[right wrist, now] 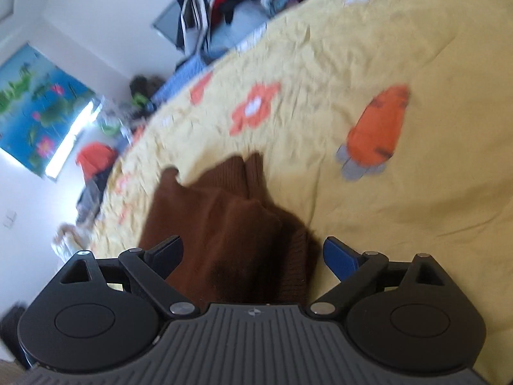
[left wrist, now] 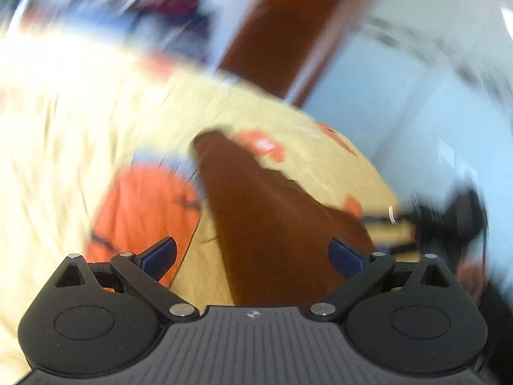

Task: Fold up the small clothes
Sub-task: 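Lift the grasped sweater corner with both grippers and fold it over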

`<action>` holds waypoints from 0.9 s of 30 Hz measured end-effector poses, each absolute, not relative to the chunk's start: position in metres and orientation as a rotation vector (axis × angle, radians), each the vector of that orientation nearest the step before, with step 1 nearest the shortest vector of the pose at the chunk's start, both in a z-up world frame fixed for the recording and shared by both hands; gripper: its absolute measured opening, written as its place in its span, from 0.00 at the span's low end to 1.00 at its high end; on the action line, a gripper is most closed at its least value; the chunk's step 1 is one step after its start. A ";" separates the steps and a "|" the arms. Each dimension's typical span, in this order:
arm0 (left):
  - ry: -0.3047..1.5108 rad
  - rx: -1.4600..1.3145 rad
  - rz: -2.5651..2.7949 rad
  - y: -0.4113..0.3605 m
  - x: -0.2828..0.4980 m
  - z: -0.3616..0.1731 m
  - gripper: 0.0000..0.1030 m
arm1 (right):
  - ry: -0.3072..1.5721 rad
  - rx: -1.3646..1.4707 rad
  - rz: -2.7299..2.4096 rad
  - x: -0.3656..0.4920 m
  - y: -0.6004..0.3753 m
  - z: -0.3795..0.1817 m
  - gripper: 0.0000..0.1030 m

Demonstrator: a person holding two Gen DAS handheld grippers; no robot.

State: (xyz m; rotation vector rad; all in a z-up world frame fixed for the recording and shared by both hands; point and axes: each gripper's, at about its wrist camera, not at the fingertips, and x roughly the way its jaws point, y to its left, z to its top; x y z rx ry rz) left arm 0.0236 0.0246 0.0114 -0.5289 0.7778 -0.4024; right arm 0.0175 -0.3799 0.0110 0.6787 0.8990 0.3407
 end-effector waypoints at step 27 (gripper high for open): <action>0.600 0.036 -0.355 -0.012 0.005 0.060 0.63 | 0.764 0.760 0.347 0.003 -0.352 0.030 0.62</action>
